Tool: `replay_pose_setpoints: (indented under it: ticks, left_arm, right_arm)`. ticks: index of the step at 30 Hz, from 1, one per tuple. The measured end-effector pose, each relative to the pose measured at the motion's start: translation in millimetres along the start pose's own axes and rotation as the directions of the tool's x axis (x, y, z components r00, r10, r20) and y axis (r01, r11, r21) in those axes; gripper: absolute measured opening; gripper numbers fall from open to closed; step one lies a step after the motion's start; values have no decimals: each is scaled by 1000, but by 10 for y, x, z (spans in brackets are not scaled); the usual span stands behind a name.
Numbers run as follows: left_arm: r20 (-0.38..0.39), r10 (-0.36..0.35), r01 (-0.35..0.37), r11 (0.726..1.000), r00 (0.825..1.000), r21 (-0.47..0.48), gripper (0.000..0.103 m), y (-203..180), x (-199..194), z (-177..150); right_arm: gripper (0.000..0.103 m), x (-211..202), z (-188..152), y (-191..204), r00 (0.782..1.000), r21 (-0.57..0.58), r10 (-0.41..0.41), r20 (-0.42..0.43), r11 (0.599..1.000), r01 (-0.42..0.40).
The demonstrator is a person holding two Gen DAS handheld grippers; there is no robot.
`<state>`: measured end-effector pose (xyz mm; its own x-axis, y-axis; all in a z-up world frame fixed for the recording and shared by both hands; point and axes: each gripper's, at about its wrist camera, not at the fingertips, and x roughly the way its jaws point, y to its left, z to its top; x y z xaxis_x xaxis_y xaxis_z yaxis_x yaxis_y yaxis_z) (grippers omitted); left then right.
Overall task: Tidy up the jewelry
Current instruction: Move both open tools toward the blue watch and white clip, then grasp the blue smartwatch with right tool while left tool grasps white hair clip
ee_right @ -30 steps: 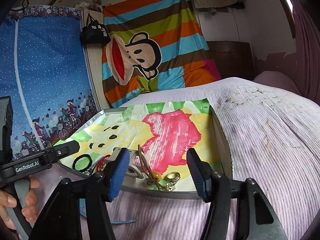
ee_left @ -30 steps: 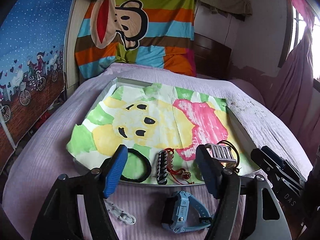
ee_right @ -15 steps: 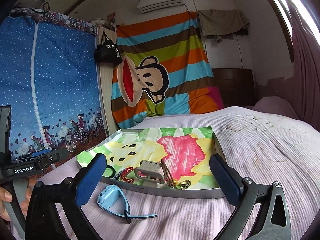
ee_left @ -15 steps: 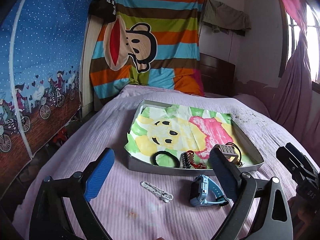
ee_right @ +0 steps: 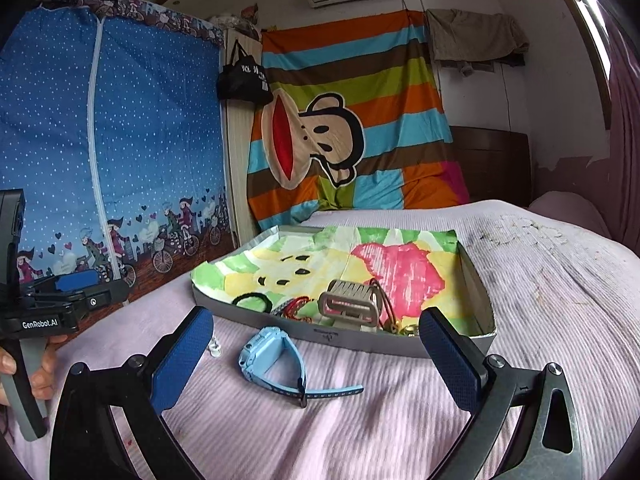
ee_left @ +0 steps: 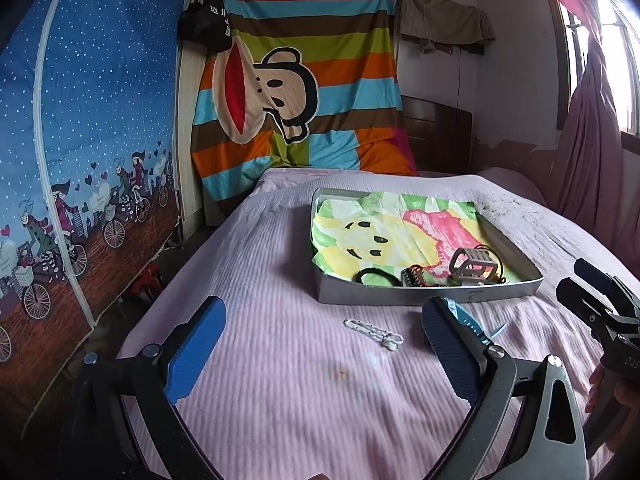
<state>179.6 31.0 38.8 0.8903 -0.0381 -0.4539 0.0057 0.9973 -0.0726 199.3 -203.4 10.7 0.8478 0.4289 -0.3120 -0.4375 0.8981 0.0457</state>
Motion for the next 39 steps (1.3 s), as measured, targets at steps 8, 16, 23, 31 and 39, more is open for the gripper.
replay_pose_setpoints:
  ticks: [8, 16, 23, 31, 39]
  left_arm:
    - [-106, 5, -3, 1000, 994, 22, 96, 49, 245, -157]
    - [-197, 5, 8, 998, 980, 69, 96, -22, 492, -216]
    - [-276, -45, 71, 994, 960, 87, 96, -95, 750, -247]
    - [-286, -127, 133, 991, 950, 0, 94, -168, 970, -190]
    - [-319, -118, 129, 992, 940, 13, 84, -272, 1185, -215]
  right_arm:
    - [103, 272, -217, 53, 986, -44, 0, -164, 999, -8]
    - [103, 458, -314, 22, 964, -46, -23, -265, 999, 11]
    - [103, 644, -400, -82, 938, -9, -6, -347, 1000, 3]
    - [84, 784, -437, -146, 921, 33, 55, -385, 998, -46]
    - [81, 899, -453, -192, 904, 74, 120, -410, 992, -98]
